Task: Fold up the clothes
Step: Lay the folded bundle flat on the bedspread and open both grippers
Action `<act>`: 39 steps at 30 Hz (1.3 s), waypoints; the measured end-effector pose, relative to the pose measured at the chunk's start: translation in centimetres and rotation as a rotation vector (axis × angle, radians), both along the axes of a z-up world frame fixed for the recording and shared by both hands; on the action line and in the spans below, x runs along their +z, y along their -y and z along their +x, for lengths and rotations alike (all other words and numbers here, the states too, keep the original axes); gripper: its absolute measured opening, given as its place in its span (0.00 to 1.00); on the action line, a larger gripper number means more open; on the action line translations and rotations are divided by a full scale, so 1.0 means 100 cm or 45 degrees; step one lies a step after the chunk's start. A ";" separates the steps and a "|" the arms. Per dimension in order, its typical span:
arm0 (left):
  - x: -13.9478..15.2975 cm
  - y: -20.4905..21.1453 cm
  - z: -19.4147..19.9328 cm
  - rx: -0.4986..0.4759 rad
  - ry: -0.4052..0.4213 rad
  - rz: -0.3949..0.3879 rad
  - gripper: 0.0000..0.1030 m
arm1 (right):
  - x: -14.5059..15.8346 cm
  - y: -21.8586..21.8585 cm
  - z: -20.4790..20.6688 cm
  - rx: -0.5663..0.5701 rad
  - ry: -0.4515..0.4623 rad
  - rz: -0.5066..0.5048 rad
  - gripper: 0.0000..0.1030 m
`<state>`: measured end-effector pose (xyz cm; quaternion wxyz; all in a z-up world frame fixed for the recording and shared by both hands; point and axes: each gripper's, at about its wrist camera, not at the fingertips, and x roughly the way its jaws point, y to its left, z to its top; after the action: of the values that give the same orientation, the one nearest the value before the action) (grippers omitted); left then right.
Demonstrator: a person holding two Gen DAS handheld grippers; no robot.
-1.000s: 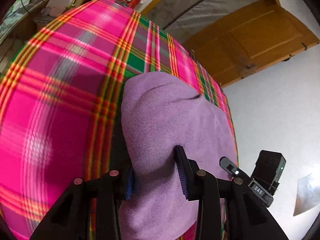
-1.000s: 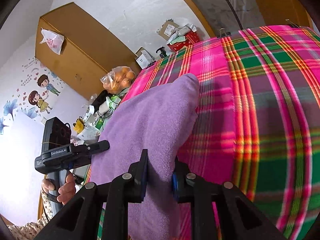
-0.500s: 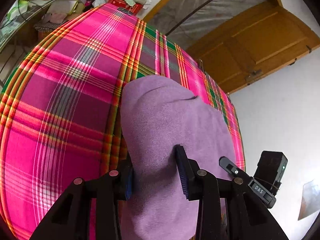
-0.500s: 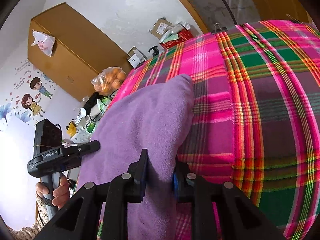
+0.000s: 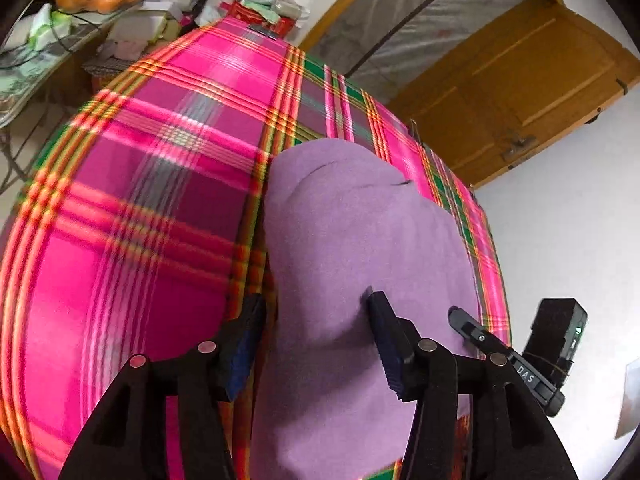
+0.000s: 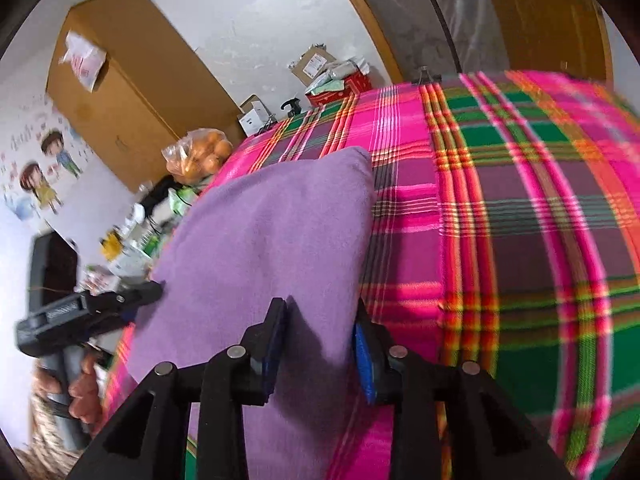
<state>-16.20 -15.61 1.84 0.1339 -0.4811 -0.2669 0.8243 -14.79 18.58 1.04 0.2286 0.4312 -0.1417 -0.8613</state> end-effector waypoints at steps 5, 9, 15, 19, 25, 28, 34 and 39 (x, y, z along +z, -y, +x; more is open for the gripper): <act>0.007 -0.010 0.029 0.014 -0.070 -0.126 0.54 | 0.003 0.008 0.023 -0.027 -0.031 0.089 0.32; 0.009 -0.018 0.049 0.033 -0.087 -0.195 0.54 | 0.003 0.009 0.042 -0.041 -0.037 0.117 0.32; 0.011 -0.029 0.072 0.064 -0.127 -0.281 0.54 | 0.004 0.012 0.067 -0.057 -0.053 0.167 0.32; 0.013 -0.035 0.084 0.066 -0.139 -0.326 0.54 | 0.006 0.021 0.085 -0.059 -0.091 0.254 0.32; 0.015 -0.047 0.102 0.073 -0.166 -0.397 0.53 | 0.009 0.034 0.111 -0.069 -0.144 0.366 0.32; 0.015 -0.056 0.113 0.070 -0.190 -0.442 0.53 | 0.007 0.043 0.119 -0.075 -0.151 0.446 0.32; 0.008 -0.071 0.122 0.048 -0.218 -0.510 0.53 | 0.001 0.062 0.129 -0.050 -0.151 0.533 0.32; 0.002 -0.078 0.122 0.041 -0.227 -0.585 0.53 | -0.001 0.069 0.130 -0.069 -0.150 0.594 0.48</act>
<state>-3.97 -7.81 2.03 0.0308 -0.4199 -0.0674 0.9045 -1.82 11.70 0.93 0.1074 0.4174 0.0632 -0.9002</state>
